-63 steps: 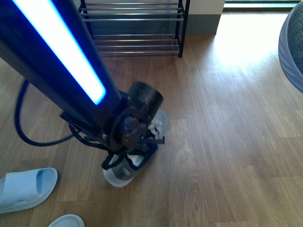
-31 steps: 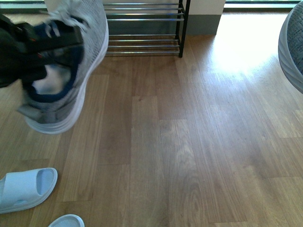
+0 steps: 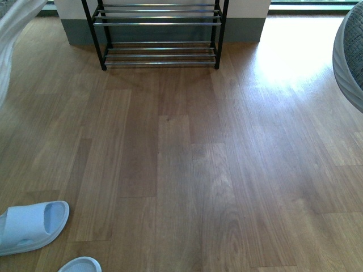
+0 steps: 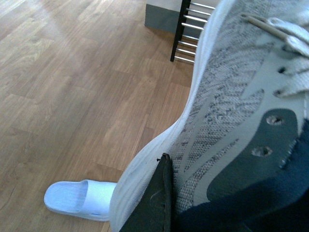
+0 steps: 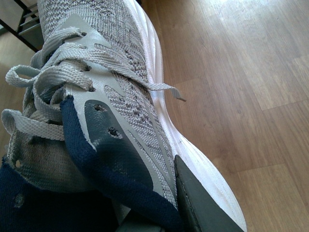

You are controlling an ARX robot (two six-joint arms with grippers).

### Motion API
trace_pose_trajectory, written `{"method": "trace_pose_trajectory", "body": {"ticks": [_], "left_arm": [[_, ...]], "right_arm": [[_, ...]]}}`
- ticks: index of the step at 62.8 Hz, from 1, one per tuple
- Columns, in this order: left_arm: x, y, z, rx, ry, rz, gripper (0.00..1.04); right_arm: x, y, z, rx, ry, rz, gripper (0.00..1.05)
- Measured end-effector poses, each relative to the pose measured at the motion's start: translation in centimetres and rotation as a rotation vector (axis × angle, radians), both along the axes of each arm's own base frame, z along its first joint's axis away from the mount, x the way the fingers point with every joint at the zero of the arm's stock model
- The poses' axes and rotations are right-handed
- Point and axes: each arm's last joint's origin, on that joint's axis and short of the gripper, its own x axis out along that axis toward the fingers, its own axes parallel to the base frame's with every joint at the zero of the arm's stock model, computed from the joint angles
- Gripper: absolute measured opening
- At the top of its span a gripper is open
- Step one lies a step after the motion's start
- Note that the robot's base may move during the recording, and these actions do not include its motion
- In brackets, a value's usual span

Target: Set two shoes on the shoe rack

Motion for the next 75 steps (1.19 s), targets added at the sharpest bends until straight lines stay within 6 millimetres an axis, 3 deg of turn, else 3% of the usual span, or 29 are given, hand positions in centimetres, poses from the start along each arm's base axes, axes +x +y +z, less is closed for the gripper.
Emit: {"method": "trace_pose_trajectory", "body": {"ticks": [75], "left_arm": [[-0.04, -0.04, -0.1, 0.014, 0.005, -0.007, 0.02]], "right_arm": [[-0.05, -0.1, 0.0, -0.004, 0.001, -0.007, 0.01]]}}
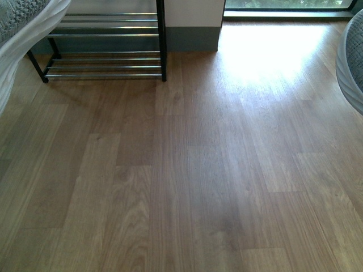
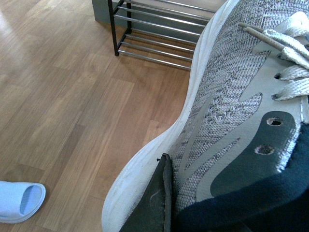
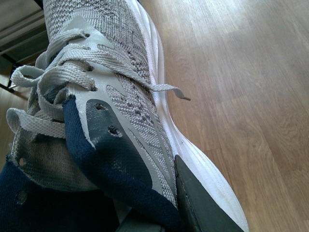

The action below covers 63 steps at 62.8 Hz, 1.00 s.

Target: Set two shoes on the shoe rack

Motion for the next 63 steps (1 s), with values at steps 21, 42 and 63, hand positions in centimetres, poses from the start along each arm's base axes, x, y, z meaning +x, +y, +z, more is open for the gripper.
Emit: {"method": "trace_pose_trajectory", "body": {"ticks": [21, 42, 63], "left_arm": [[0.01, 0.0, 0.0, -0.001, 0.001, -0.003, 0.02], [0.0, 0.0, 0.0, 0.0, 0.001, -0.003, 0.02], [0.03, 0.03, -0.06, 0.0, 0.003, -0.001, 0.02]], "right_arm": [[0.0, 0.01, 0.01, 0.001, -0.001, 0.003, 0.01], [0.0, 0.0, -0.01, 0.0, 0.0, 0.0, 0.01], [0.0, 0.02, 0.02, 0.0, -0.001, 0.003, 0.01]]}}
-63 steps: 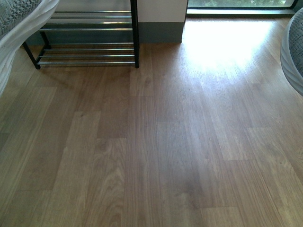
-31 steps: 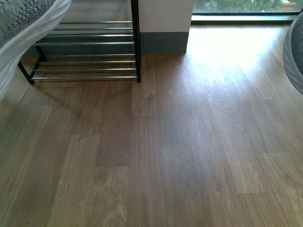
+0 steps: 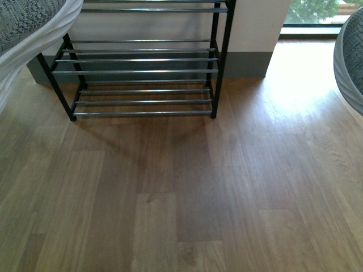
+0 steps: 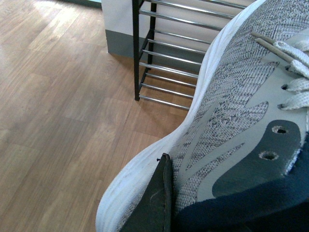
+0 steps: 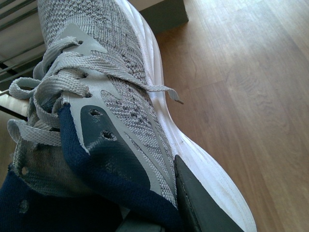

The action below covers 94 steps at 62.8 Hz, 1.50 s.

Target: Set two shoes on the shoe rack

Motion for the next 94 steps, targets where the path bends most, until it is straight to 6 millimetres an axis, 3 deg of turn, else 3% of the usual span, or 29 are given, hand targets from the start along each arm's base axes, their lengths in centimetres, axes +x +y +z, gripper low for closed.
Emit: {"method": "trace_pose_trajectory", "body": {"ticks": [94], "left_arm": [[0.01, 0.04, 0.0, 0.0, 0.0, 0.003, 0.02]], "right_arm": [[0.04, 0.08, 0.0, 0.0, 0.0, 0.004, 0.01]]}}
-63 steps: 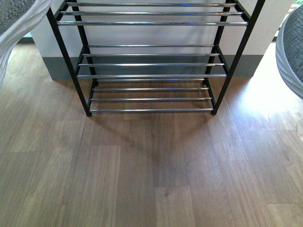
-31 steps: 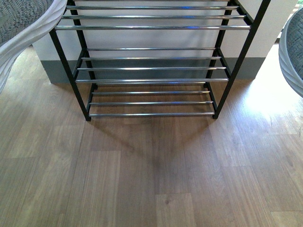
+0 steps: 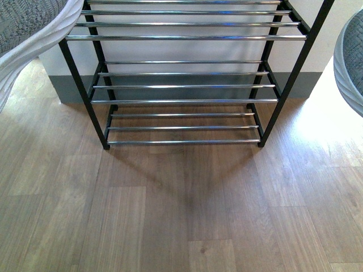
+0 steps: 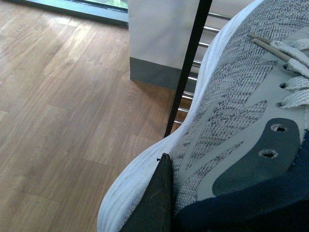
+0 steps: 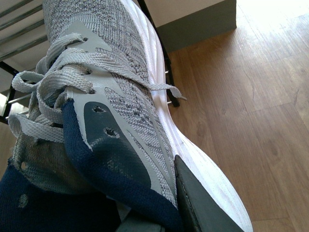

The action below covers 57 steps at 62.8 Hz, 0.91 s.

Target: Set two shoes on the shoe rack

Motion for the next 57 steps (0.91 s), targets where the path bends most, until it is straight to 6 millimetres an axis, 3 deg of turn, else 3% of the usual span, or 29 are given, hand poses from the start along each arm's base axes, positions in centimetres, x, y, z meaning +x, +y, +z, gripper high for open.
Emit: {"method": "trace_pose_trajectory", "body": {"ticks": [57], "left_arm": [[0.0, 0.0, 0.0, 0.0, 0.0, 0.001, 0.02]], "right_arm": [[0.0, 0.0, 0.0, 0.0, 0.0, 0.0, 0.01]]}}
